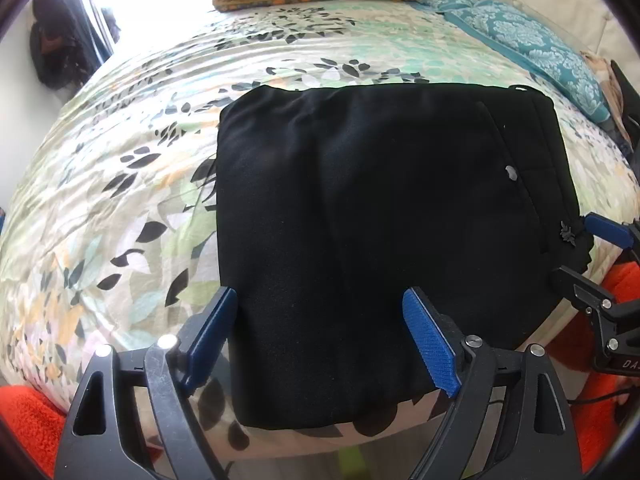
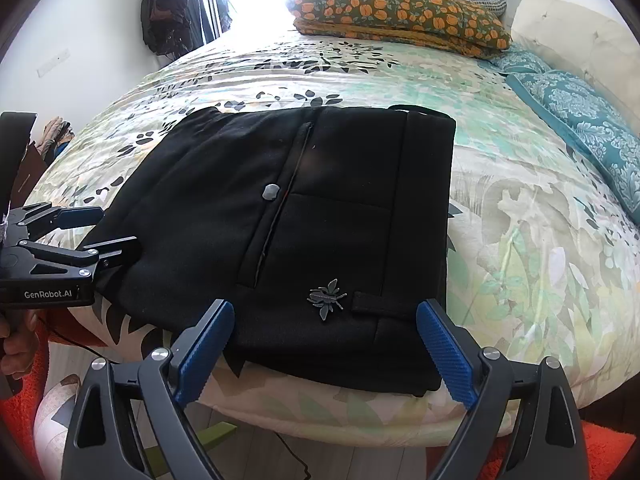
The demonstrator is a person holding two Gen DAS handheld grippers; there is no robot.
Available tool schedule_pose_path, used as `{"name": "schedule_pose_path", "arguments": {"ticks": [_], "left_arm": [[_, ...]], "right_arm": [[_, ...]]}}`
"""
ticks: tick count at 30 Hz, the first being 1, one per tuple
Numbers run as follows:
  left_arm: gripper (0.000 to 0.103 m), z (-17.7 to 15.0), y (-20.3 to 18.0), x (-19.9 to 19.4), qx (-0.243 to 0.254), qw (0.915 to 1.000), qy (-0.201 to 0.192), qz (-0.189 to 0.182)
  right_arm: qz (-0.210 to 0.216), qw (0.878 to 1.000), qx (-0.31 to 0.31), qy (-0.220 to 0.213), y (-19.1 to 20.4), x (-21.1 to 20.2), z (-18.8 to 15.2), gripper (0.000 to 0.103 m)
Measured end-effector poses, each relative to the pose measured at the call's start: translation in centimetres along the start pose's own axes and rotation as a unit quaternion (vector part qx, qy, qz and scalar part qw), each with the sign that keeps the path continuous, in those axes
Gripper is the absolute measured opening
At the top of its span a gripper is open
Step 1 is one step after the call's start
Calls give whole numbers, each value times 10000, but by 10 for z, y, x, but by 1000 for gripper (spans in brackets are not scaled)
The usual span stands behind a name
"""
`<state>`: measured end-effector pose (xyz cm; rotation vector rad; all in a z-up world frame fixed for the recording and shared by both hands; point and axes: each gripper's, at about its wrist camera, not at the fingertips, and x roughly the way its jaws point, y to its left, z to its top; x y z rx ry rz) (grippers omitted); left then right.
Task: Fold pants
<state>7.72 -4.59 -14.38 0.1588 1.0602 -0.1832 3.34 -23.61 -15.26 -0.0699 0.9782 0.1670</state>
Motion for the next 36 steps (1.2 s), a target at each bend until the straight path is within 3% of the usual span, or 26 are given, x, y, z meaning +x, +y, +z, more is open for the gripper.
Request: {"name": "schedule_pose_path", "arguments": {"ticks": [12, 14, 18, 22, 25, 26, 28, 29, 30, 32, 35, 36], "left_arm": [[90, -2, 11, 3, -161, 9995, 127, -227], [90, -2, 17, 3, -228, 9990, 202, -329], [90, -4, 35, -5, -497, 9964, 402, -562], [88, -5, 48, -35, -431, 9971, 138, -611], [88, 8, 67, -38, -541, 9933, 85, -1015], [88, 14, 78, -34, -723, 9905, 97, -1169], [88, 24, 103, -18, -1131, 9815, 211, -1528], [88, 28, 112, -6, -1285, 9756, 357, -1746], [88, 30, 118, 6, -1381, 9688, 543, -1984], [88, 31, 121, 25, -1432, 9581, 808, -2347], [88, 28, 111, 44, -1286, 9557, 996, -2452], [88, 26, 106, 49, -1272, 9546, 1043, -2482]], "right_arm": [[38, 10000, -57, 30, -1, -3, -3, 93], [-61, 9998, -4, 190, -5, -3, -6, 103], [28, 9959, 623, 648, -32, 0, -15, 103], [194, 9916, 1276, 77, -60, -33, -16, 102], [1092, 9746, 1957, -54, -91, -36, -12, 103], [1469, 9617, 2313, 8, -106, -29, -11, 103], [2312, 9223, 3085, 247, -135, -5, -8, 103], [2613, 9045, 3344, 406, -147, 8, -7, 103], [2764, 8948, 3460, 572, -154, 21, -5, 103], [2826, 8962, 3321, 820, -158, 41, 1, 102], [3028, 8981, 3009, 1057, -150, 60, 9, 102], [3245, 8934, 2925, 1046, -145, 64, 12, 102]]}}
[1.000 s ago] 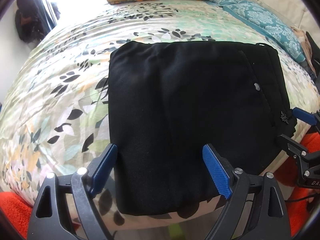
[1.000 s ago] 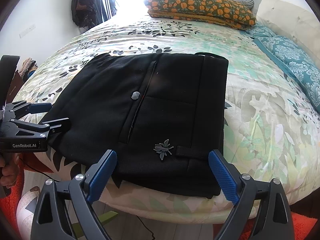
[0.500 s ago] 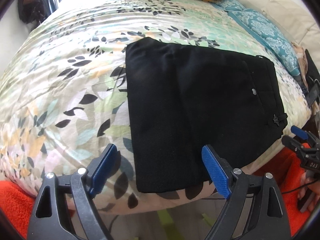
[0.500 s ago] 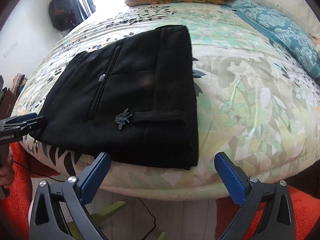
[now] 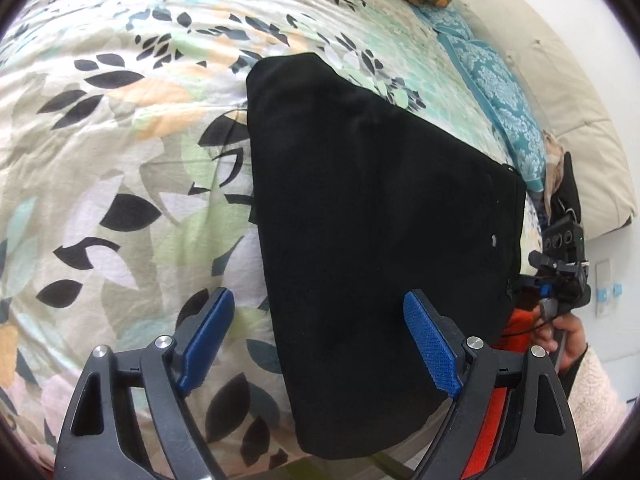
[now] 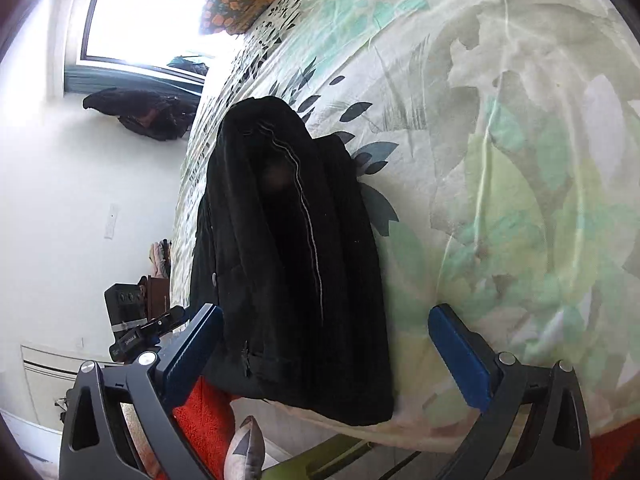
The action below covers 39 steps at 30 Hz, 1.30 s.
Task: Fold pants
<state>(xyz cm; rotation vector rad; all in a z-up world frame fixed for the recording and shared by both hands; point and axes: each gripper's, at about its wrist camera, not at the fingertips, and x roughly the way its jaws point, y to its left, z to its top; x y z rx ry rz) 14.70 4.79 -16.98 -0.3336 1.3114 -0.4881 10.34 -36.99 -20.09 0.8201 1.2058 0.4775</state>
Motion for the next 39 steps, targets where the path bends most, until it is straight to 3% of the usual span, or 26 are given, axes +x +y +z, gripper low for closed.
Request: {"name": "schedule_pose_path", "arguments": {"ticks": [2, 4, 6, 7, 8, 10, 15, 19, 22, 24, 26, 27, 28, 29, 30, 32, 36, 38, 39], "left_arm": [[88, -2, -8, 9, -53, 10000, -3, -55], [87, 0, -20, 16, -64, 9999, 7, -107], [76, 0, -30, 17, -13, 9997, -25, 243], [53, -2, -34, 14, 69, 9991, -74, 403], [38, -2, -37, 9, 117, 9988, -142, 451], [26, -2, -42, -6, 150, 9989, -258, 350], [25, -3, -68, -53, 500, 9946, -766, 489], [25, 6, -65, -84, 493, 9905, -1168, 536], [25, 15, -48, -91, 287, 9888, -1333, 607], [27, 17, -38, -78, 242, 9872, -1289, 911], [45, 16, -21, -54, 203, 9834, -1049, 1464], [49, 12, -15, -42, 201, 9778, -915, 1872], [56, 6, -11, -36, 224, 9724, -884, 2149], [57, -2, -10, -40, 271, 9705, -1026, 2167], [58, -10, -12, -49, 301, 9689, -1203, 2144], [72, -22, -24, -70, 438, 9591, -1492, 2367], [76, -37, -60, -116, 921, 9353, -2213, 2601], [81, -44, -81, -138, 1105, 9247, -2558, 2592], [81, -45, -91, -146, 1208, 9180, -2720, 2620]], "right_arm": [[286, 9990, -62, 340, 7, 17, 1, 101], [-18, 9977, -392, 553, 19, 31, 0, 101], [-205, 9965, -584, 570, 28, 37, -1, 98], [-243, 9962, -632, 550, 29, 36, -1, 80], [-203, 9963, -663, 503, 30, 33, -3, 52], [-199, 9960, -792, 371, 35, 30, -5, 46], [-59, 9912, -1324, -26, 87, 16, -12, 39], [152, 9854, -1670, -281, 132, 11, -10, 38], [103, 9837, -1770, -308, 145, 25, 0, 38], [3, 9849, -1711, -266, 141, 41, 5, 38], [-287, 9869, -1578, -192, 129, 57, 6, 40], [-452, 9883, -1451, -115, 122, 67, 5, 43], [-720, 9885, -1326, -77, 110, 65, 5, 53], [-895, 9886, -1211, -84, 102, 66, 1, 67], [-877, 9899, -1111, -108, 97, 63, -2, 72], [-907, 9893, -1091, -339, 91, 41, -12, 88], [-1497, 9724, -1483, -1007, 107, -17, -35, 94], [-1905, 9563, -1727, -1393, 129, -41, -43, 103], [-2159, 9444, -1904, -1591, 144, -51, -50, 103]]}}
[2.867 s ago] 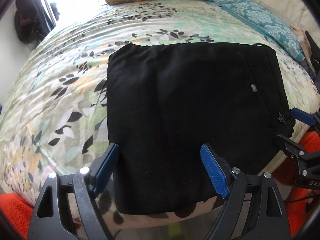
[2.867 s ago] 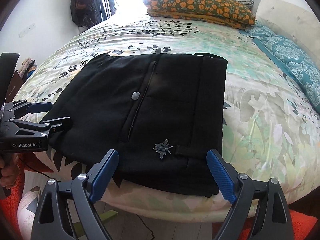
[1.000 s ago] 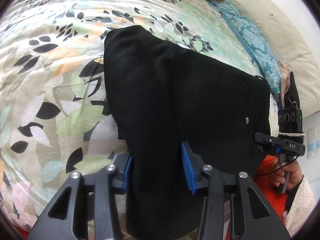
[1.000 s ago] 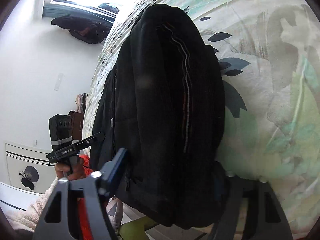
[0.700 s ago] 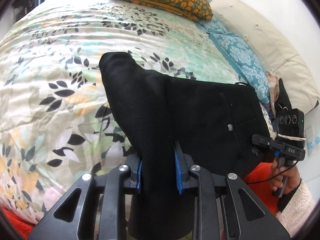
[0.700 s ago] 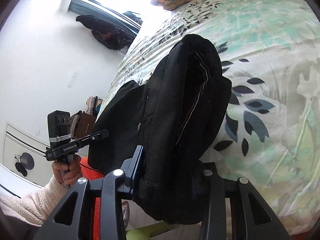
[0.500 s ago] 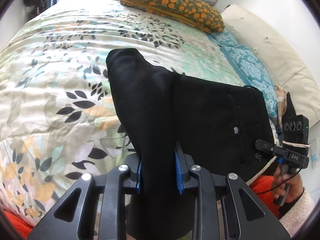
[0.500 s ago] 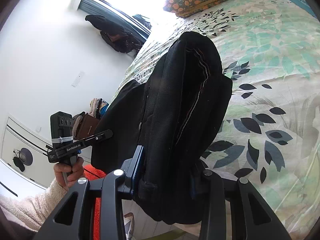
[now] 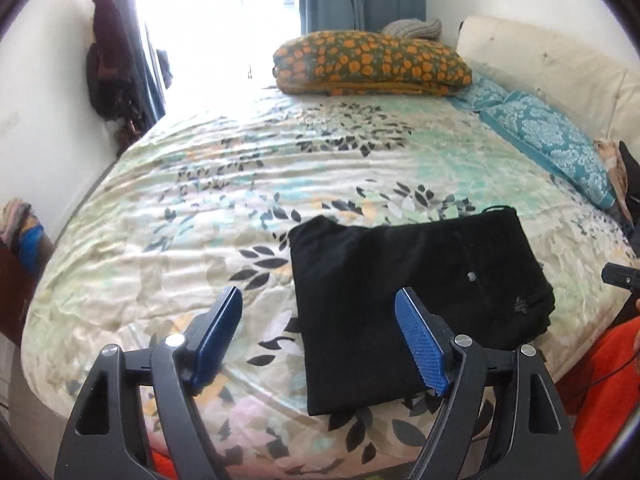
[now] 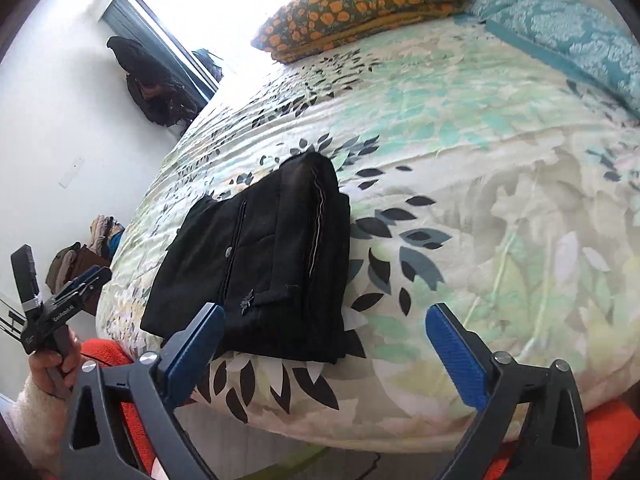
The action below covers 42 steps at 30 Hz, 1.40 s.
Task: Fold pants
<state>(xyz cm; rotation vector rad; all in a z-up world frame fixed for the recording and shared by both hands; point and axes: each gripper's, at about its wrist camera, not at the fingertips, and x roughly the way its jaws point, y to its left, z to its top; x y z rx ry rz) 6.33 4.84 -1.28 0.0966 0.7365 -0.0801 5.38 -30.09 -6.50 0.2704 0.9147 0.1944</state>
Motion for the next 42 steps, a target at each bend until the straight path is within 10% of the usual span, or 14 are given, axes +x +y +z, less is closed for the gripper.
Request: {"name": "schedule_pose_path", "arguments": {"ticks": [7, 11, 17, 31, 42], "left_arm": [[84, 14, -22, -52, -138, 9993, -66, -345], [84, -2, -29, -59, -322, 9981, 283, -439], [84, -32, -42, -65, -24, 9987, 272, 438], [84, -45, -43, -43, -234, 9943, 1043, 37], [84, -41, -40, -51, -244, 9960, 789, 331]], "right_arm": [[-1662, 9812, -965, -198, 65, -52, 8, 103], [-1597, 9843, -747, 51, 83, -48, -13, 103], [-1662, 9784, -1183, -326, 130, -65, -37, 103], [-2210, 9675, -1212, -177, 139, -49, -41, 103], [-2029, 9729, -1098, -170, 140, -49, -42, 103]]}}
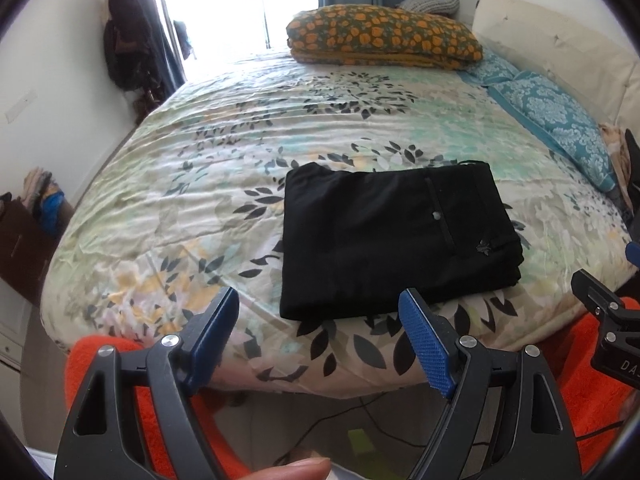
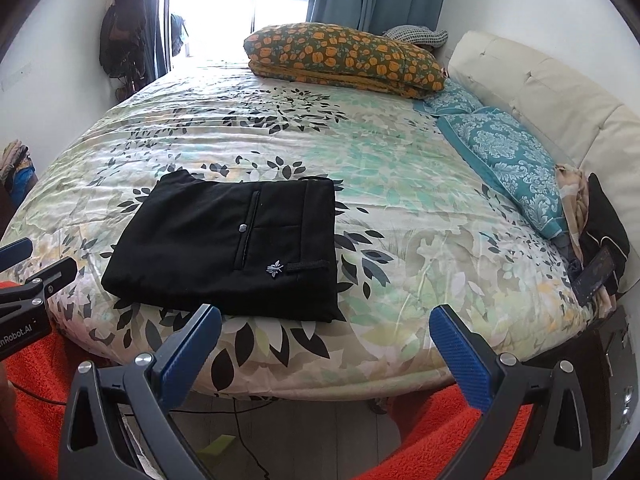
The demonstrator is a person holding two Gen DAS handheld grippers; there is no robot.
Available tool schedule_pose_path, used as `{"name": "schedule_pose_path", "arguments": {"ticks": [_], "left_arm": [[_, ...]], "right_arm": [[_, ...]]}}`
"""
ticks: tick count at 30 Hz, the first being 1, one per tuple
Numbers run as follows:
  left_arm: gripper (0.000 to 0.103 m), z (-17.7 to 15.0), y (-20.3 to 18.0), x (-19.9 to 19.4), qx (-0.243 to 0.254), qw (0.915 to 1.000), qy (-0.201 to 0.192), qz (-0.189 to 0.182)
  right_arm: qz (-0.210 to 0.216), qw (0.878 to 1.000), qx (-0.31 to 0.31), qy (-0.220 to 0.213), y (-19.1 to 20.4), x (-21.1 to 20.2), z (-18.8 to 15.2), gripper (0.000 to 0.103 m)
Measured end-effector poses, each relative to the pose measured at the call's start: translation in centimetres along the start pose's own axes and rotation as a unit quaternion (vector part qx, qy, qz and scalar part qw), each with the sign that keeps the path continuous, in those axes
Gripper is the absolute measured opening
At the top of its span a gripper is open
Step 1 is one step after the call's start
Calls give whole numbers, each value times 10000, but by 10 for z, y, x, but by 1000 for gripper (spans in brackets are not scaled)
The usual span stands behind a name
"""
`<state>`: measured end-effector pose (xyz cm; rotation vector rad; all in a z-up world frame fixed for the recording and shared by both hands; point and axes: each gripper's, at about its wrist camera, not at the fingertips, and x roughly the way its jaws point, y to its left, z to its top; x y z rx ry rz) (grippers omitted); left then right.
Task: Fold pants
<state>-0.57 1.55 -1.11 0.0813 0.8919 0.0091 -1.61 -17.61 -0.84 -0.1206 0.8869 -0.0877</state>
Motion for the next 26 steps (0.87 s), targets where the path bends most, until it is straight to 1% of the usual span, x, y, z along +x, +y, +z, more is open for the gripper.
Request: {"name": "schedule_pose_path", "arguments": {"ticks": [7, 12, 17, 23, 26], "left_arm": [[84, 1, -2, 0, 77, 10000, 20, -31], [84, 3, -2, -3, 40, 10000, -68, 21], [84, 4, -2, -5, 34, 9999, -101, -20], [84, 2, -1, -2, -21, 9999, -15, -146], [84, 1, -1, -3, -30, 9999, -61, -88]], "right_arm": [[188, 9997, 163, 54, 0, 1, -1, 103], [294, 9989, 342, 97, -4, 4, -2, 103], [343, 9987, 327, 171, -2, 7, -4, 103], [351, 9989, 264, 181, 1, 8, -5, 103], [351, 9989, 255, 197, 1, 9, -6, 103]]}}
